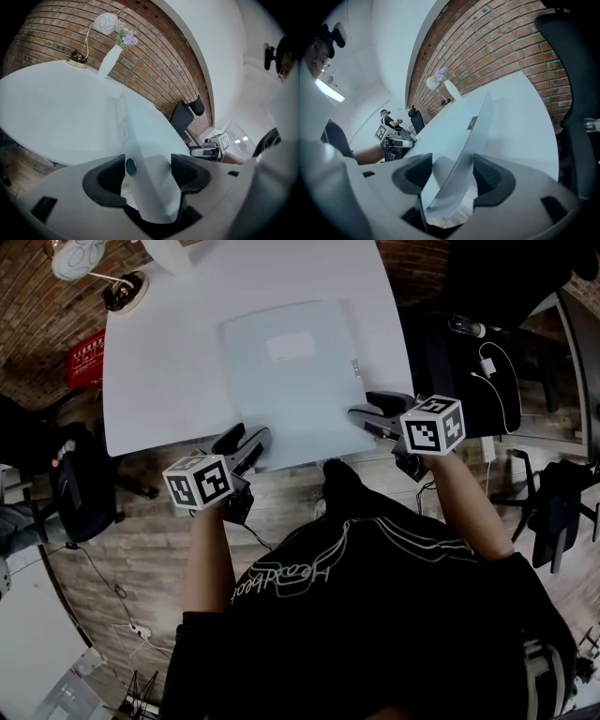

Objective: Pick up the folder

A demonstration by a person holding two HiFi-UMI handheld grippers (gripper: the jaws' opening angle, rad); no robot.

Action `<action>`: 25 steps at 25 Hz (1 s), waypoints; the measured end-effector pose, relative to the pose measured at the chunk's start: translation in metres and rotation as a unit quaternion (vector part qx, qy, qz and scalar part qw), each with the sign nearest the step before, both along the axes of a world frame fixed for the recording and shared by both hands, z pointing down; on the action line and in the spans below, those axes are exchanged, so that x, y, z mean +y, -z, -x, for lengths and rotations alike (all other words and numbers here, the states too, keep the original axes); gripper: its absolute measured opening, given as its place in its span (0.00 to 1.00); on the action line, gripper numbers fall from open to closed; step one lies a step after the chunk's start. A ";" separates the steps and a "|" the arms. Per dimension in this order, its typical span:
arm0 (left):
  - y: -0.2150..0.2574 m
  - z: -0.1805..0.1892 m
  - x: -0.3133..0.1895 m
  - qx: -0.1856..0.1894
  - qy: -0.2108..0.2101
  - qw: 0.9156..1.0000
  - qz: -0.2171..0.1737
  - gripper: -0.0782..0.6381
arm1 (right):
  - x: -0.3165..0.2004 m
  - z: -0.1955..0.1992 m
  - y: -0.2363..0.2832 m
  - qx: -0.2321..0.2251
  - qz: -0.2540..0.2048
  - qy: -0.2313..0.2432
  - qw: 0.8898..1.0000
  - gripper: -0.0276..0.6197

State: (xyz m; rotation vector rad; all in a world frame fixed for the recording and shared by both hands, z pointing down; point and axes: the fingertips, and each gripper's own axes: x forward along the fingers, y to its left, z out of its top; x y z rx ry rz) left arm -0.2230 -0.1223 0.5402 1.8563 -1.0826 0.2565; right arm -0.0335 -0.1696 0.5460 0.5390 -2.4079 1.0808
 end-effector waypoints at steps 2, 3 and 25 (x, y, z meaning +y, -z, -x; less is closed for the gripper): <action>0.000 -0.001 0.006 -0.003 -0.009 1.000 -0.001 0.52 | 0.010 -0.001 0.002 -0.005 0.002 0.009 1.000 0.41; 0.000 -0.002 0.010 -0.001 -0.015 1.000 0.000 0.53 | 0.015 -0.003 0.003 -0.010 0.005 0.012 1.000 0.42; -0.016 -0.020 0.043 0.097 -0.049 0.993 0.039 0.61 | 0.059 -0.008 -0.019 -0.079 0.130 0.013 0.988 0.48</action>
